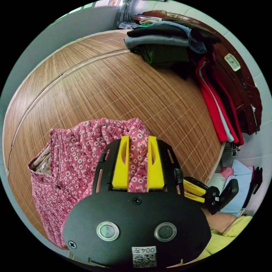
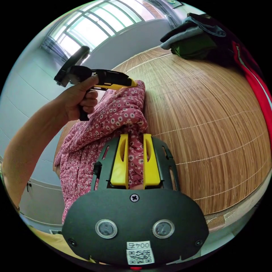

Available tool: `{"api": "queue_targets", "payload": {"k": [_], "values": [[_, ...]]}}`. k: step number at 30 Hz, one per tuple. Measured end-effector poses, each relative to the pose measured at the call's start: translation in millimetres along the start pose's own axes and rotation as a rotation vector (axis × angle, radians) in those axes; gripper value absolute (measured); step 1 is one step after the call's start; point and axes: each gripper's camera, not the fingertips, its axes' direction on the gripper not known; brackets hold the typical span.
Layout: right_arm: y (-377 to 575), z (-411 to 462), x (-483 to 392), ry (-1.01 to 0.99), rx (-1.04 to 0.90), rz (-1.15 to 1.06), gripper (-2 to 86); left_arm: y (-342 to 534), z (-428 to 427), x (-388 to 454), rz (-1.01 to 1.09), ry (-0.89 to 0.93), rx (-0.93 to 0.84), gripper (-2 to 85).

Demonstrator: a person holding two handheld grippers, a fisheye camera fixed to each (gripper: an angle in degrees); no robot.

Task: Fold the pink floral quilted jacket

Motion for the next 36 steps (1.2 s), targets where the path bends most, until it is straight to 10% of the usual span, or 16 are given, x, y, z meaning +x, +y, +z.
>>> {"api": "queue_targets", "payload": {"k": [20,36], "values": [[25,11,-54,0.3,-0.005,-0.195,4.2,111,-40,-108,-0.214,0.432,0.486,6.7],[33,-62,-76,0.196,0.273,-0.211,9.6,505,-121,-186,-0.471,0.128,0.555,8.0]]}}
